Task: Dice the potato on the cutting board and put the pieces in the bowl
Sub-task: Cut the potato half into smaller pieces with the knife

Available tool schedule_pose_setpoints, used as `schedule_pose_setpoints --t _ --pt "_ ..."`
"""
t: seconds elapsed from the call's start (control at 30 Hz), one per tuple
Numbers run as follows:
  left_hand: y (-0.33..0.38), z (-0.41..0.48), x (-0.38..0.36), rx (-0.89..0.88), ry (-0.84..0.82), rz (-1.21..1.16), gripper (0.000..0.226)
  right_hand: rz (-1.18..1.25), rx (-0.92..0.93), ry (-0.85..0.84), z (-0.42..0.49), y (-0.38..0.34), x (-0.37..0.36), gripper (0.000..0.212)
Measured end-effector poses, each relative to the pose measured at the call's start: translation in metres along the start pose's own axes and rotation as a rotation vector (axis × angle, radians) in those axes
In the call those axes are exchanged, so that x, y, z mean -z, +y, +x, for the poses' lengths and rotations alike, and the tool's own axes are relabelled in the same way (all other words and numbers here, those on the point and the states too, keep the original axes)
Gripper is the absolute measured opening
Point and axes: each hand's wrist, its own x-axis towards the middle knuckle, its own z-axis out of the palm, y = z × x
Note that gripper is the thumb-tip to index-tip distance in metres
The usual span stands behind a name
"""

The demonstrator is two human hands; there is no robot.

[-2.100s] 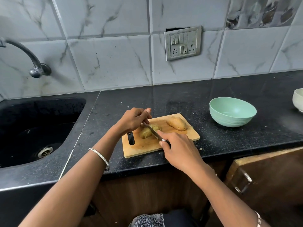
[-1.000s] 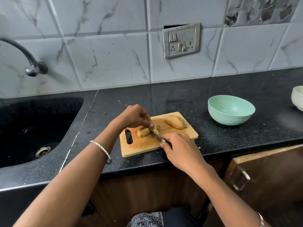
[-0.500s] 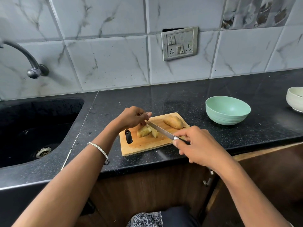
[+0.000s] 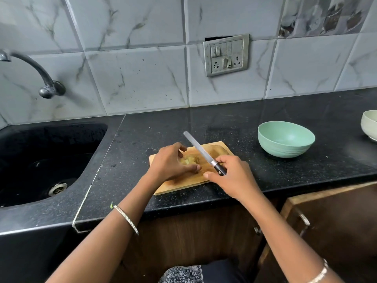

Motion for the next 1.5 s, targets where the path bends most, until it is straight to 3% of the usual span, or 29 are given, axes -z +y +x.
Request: schedule_pose_setpoints --t 0.13,0.2,0.27,0.5,0.8,1.0,1.5 --pt "-0.001 -0.002 0.006 0.058 0.022 -0.075 0.074 -0.024 0.054 0.04 0.008 -0.01 -0.016 0.031" --pt "-0.002 -0.002 0.012 0.091 0.014 -0.114 0.056 -0.024 0.065 0.049 0.013 -0.014 -0.023 0.032" --pt "-0.004 -0.001 0.017 0.104 0.034 -0.093 0.038 -0.03 0.063 0.055 0.018 -0.018 -0.027 0.029" --pt "-0.013 0.016 0.015 0.144 -0.06 0.007 0.02 -0.038 0.009 0.035 0.026 -0.017 -0.039 0.037" --pt "-0.013 0.032 0.018 0.155 -0.151 0.004 0.025 -0.024 0.021 0.096 0.036 -0.016 -0.051 0.027" --pt "-0.013 0.037 0.018 0.16 -0.184 -0.02 0.03 -0.028 0.001 0.148 0.043 -0.019 -0.06 0.03" --pt "-0.022 0.037 0.018 0.116 -0.129 -0.021 0.019 -0.021 -0.008 0.089 0.051 -0.022 -0.056 0.03"
